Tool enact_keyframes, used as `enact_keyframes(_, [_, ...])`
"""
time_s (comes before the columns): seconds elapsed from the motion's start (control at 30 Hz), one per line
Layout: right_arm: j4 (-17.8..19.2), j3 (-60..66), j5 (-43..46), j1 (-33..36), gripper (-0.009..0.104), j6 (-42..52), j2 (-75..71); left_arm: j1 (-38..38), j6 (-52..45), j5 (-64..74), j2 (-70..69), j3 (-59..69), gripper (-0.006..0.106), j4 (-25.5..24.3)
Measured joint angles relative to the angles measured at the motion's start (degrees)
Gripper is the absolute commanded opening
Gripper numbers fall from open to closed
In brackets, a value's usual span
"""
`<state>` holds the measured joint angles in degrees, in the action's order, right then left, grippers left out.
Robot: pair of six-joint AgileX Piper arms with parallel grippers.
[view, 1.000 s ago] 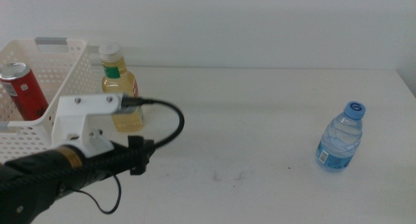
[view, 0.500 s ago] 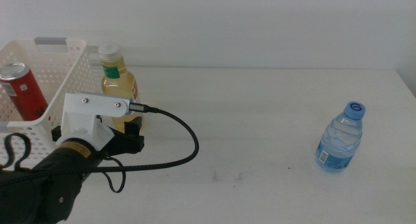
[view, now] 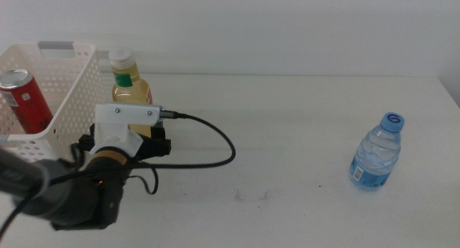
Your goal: Use arms to grab the bottles and put them into the dustbin to the left of the table.
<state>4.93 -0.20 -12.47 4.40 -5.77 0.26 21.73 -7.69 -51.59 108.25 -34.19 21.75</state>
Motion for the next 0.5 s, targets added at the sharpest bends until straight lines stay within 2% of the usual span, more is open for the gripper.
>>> enact_keyframes(0.23, [0.0,0.0,0.0,0.0,0.09,0.0,0.0,0.0,-3.2,-2.73,7.41,-6.59,0.094,5.37])
enact_keyframes(0.5, [0.0,0.0,0.0,0.0,0.09,0.0,0.0,-1.48,-5.79,-2.71,10.19,-10.6,0.094,5.7])
